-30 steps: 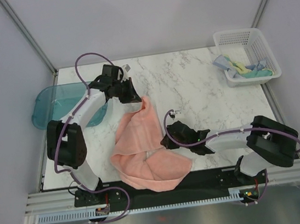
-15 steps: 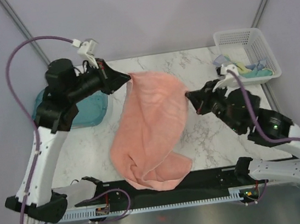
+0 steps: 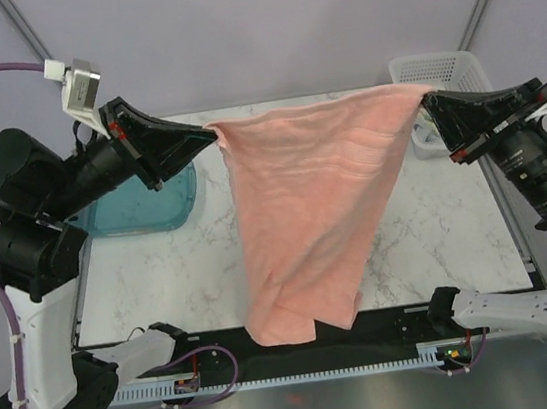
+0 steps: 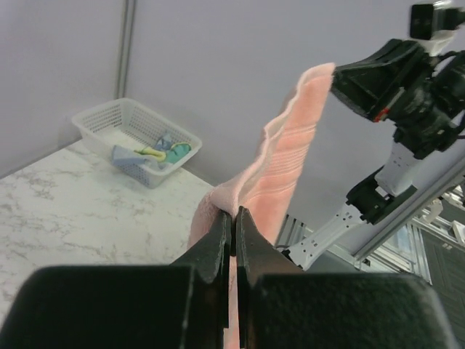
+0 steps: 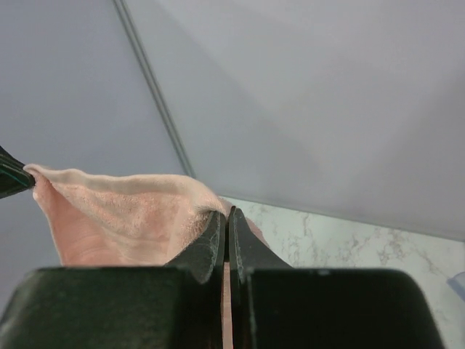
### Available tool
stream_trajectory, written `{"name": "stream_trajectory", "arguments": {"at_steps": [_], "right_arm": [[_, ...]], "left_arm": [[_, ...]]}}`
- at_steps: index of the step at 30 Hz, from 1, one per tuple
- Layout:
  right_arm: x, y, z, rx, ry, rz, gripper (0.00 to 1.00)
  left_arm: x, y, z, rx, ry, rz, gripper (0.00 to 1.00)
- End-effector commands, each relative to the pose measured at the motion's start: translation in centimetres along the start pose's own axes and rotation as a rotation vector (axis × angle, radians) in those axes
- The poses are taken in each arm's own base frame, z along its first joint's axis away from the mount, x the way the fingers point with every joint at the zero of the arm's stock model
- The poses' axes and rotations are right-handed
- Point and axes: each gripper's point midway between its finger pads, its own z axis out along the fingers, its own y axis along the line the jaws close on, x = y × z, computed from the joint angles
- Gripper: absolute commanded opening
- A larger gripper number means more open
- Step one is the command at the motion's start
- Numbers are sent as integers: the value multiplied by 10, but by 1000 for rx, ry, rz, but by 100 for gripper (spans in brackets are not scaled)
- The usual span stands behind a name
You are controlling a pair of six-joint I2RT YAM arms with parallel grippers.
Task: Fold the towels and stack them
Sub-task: Flatten out the crumpled towel
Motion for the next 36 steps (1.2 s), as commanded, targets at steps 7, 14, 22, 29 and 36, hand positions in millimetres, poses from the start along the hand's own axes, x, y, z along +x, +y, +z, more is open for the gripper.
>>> {"name": "stream_trajectory", "arguments": {"at_steps": [7, 14, 22, 29, 36], "right_arm": [[-27, -25, 73, 338, -54, -392, 0], [-25, -16, 108, 381, -99, -472, 0], [-30, 27, 47, -63, -130, -253, 0], [-53, 42, -32, -312, -186, -61, 0], [-94, 60, -38, -389, -282, 31, 0]], "left_arm": [[-21, 124, 39, -456, -23, 89, 2], [-53, 137, 45, -505, -114, 202, 2], [-44, 31, 22, -119, -89, 151, 2], [-24, -50, -25, 140, -96, 80, 2], [-50, -83, -37, 235, -161, 85, 2]]}}
